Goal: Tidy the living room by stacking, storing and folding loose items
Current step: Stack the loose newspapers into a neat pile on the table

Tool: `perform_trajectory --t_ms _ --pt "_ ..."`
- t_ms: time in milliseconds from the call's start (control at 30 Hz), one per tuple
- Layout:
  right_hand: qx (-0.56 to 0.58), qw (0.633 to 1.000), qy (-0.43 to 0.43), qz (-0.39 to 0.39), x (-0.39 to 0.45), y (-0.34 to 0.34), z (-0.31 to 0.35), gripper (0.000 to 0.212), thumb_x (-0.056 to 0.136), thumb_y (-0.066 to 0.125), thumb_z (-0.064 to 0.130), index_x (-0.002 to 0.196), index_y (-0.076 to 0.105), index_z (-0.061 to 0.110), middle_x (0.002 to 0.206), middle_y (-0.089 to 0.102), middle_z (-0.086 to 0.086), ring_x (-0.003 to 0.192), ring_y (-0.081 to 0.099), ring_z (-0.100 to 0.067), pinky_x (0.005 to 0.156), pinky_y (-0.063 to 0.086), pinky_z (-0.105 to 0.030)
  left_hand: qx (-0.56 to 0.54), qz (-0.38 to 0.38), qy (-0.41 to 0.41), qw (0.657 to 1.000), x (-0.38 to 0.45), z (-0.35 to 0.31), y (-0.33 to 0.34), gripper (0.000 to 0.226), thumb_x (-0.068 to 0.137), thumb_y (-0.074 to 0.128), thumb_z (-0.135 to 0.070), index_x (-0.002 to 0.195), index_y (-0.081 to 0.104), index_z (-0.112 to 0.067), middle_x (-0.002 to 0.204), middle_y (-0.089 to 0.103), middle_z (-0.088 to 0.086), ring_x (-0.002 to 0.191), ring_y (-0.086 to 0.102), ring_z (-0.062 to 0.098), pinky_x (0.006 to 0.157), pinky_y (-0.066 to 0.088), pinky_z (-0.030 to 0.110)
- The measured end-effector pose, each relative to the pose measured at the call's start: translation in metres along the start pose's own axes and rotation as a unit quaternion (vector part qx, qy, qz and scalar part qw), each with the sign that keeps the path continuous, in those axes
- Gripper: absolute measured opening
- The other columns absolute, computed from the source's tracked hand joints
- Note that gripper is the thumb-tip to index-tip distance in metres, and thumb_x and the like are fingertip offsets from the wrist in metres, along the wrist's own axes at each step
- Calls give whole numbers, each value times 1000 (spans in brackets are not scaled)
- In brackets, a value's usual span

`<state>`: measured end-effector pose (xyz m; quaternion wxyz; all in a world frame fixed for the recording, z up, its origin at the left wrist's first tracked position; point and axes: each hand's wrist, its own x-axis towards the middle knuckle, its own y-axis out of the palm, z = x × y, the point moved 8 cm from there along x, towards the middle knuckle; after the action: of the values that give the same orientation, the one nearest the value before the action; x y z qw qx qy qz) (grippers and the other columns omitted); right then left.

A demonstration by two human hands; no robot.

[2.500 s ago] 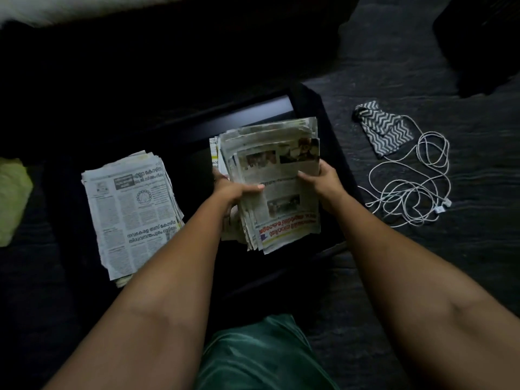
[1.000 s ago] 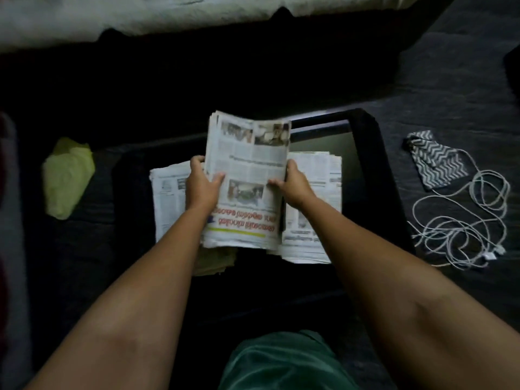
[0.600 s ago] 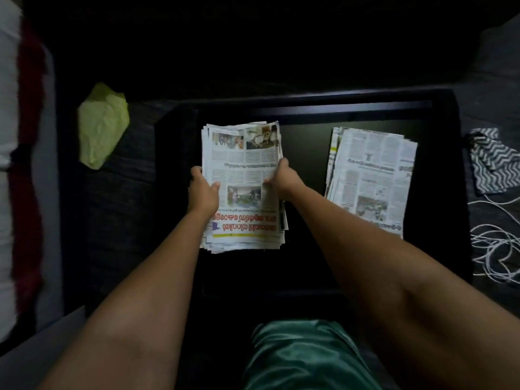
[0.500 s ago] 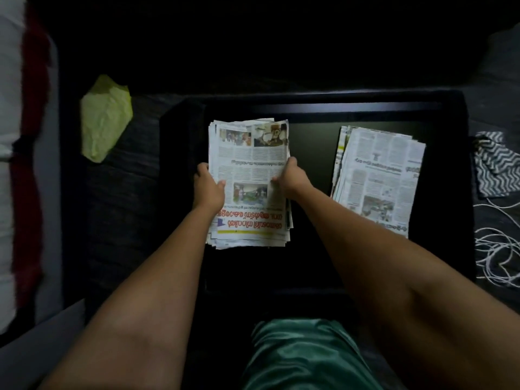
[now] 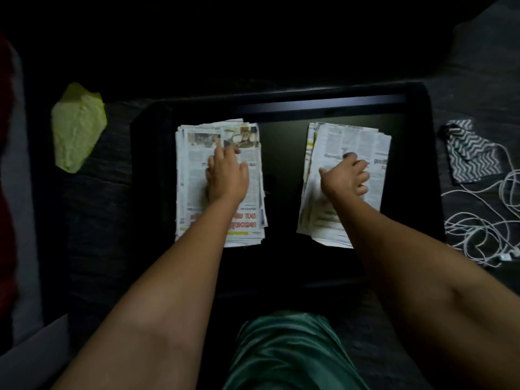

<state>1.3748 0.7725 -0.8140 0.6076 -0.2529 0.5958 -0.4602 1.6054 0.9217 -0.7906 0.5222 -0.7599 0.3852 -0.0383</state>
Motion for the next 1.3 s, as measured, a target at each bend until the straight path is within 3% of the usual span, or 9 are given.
perform_trajectory --t_ms 233,333,533,767,900,1033,1100,1167,1300 --pt "34 988 148 -3 58 -31 -106 75 84 65 45 139 29 10 146 25 -12 131 27 -33 104 26 -46 -128 192 -104 968 -11 -78 111 50 97 51 -35 136 44 -5 140 41 15 122 48 29 101 39 34" --pt "66 980 184 39 69 -21 -124 83 83 62 55 142 26 8 148 23 -12 132 26 -33 106 26 -46 -150 197 -151 957 -13 -92 132 57 95 54 -38 138 39 -4 143 35 16 124 47 32 101 39 35" --pt "146 980 92 96 80 -3 -88 80 83 67 47 139 26 5 147 23 -11 132 26 -33 107 28 -45 -107 233 -198 946 -15 -111 153 95 83 68 -46 147 12 -4 153 18 15 139 21 35 111 25 42" --pt "219 955 66 190 103 -3 -99 50 73 79 37 114 58 18 132 53 -8 119 50 -31 101 44 -44 -125 199 -217 947 -5 -114 157 85 81 73 -41 143 25 -8 149 24 15 135 32 35 111 32 44" --pt "334 914 27 228 93 -19 -89 33 79 74 7 102 56 22 112 65 -4 103 62 -24 91 52 -40 -166 135 -211 954 -7 -124 137 75 74 81 -27 130 35 -4 139 47 13 125 49 30 102 43 38" --pt "391 887 -51 241 76 -61 -66 37 85 63 -4 113 52 16 109 62 -4 102 62 -24 85 54 -37 -227 110 -250 935 -9 -134 108 114 59 91 -31 146 18 -14 150 26 13 133 37 32 107 38 42" --pt "405 878 -81 242 72 -84 -57 40 84 64 -4 116 52 16 115 62 -8 106 61 -26 88 54 -40 -286 155 -253 911 -7 -145 98 130 38 96 -45 146 29 -19 148 33 12 127 45 30 103 45 45" --pt "417 870 -113 239 72 -110 -48 45 83 64 -7 124 50 8 113 62 -9 104 60 -22 86 55 -35 -337 212 -219 891 -3 -158 87 123 21 96 -44 131 52 -14 131 58 10 107 63 25 90 54 43" --pt "416 865 -178 218 71 -151 -38 33 81 63 -10 104 55 12 95 62 2 91 60 -12 78 55 -26 -370 194 -98 903 0 -196 50 60 66 81 4 121 58 7 120 61 13 76 68 2 77 56 24"
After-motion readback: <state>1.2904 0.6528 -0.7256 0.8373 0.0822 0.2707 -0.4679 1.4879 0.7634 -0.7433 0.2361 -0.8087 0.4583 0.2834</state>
